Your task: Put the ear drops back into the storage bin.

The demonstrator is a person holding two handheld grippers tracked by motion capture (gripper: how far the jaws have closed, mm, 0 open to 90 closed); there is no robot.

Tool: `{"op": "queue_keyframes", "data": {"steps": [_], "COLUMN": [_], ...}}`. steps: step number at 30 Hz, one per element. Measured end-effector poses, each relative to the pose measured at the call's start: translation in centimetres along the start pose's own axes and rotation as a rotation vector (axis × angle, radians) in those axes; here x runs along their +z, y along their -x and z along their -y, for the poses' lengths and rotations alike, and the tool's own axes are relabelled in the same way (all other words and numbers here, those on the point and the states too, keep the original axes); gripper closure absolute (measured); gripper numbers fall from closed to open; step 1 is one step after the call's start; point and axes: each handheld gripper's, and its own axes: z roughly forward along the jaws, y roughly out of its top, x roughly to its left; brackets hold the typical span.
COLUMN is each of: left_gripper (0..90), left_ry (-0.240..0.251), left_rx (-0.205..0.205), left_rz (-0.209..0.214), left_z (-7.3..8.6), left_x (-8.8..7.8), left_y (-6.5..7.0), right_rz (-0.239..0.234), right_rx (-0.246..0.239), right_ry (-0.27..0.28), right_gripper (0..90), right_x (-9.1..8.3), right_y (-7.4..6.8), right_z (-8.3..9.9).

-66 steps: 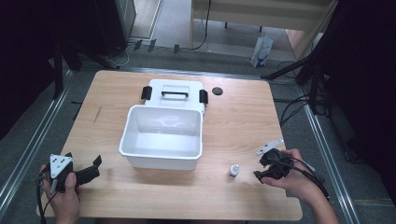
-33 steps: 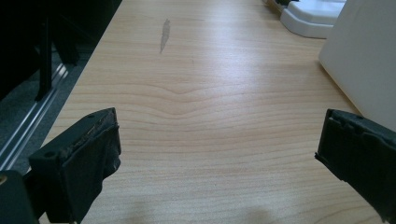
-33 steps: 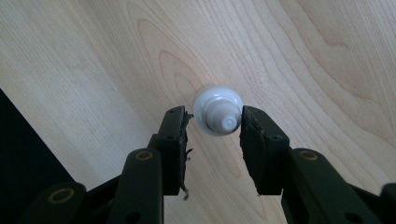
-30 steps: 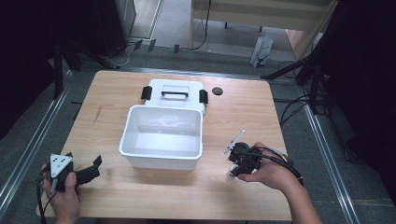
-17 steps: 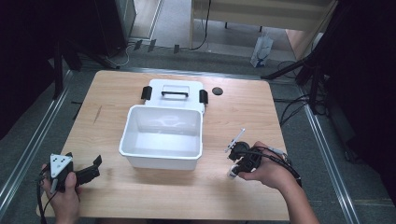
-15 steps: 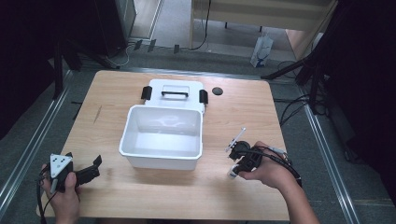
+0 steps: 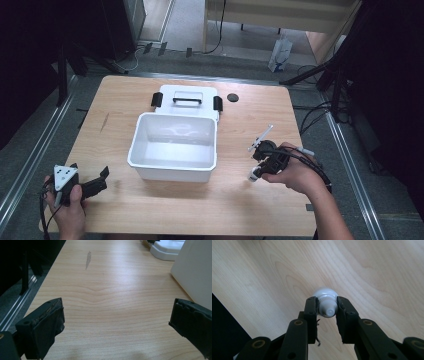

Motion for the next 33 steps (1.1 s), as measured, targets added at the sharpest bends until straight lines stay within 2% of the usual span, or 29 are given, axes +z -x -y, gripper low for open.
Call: {"op": "queue_keyframes", "data": {"steps": [1, 6, 13, 14, 15, 16, 19, 20, 27, 33], "left_gripper": [0.3, 0.3, 0.3, 0.3, 0.3, 0.3, 0.3, 0.3, 0.3, 0.3], "left_ry": [0.000, -0.001, -0.001, -0.001, 0.001, 0.001, -0.004, -0.004, -0.001, 0.000], "left_rx": [0.000, -0.001, -0.004, -0.004, -0.006, -0.006, -0.008, -0.008, -0.014, -0.019], "left_rz": [-0.001, 0.001, 0.003, 0.003, 0.003, 0.003, 0.005, 0.005, 0.007, 0.010], "left_z": [0.0, 0.0, 0.0, 0.0, 0.0, 0.0, 0.0, 0.0, 0.0, 0.0], "left_x": [0.0, 0.0, 0.0, 0.0, 0.0, 0.0, 0.0, 0.0, 0.0, 0.0], "left_y": [0.0, 0.0, -0.1, -0.1, -0.1, -0.1, -0.1, -0.1, -0.2, -0.2], "right_rz": [-0.001, 0.012, 0.015, 0.015, 0.019, 0.019, 0.032, 0.032, 0.046, 0.045], "right_rx": [0.001, -0.011, -0.029, -0.029, -0.036, -0.036, -0.048, -0.048, -0.069, -0.091], "right_ry": [0.011, 0.020, 0.040, 0.040, 0.041, 0.041, 0.047, 0.047, 0.068, 0.072], "right_gripper": [72.0, 72.0, 72.1, 72.1, 72.1, 72.1, 72.1, 72.1, 72.1, 72.1], "right_x": [-0.7, -1.8, -4.1, -4.1, -4.7, -4.7, -5.9, -5.9, -8.0, -8.3], "right_y": [0.1, 0.1, -0.3, -0.3, -0.4, -0.4, -0.5, -0.5, -1.2, -1.9], "right_z": [-0.5, -1.8, -5.0, -5.0, -6.0, -6.0, -7.8, -7.8, -10.7, -12.7]}}
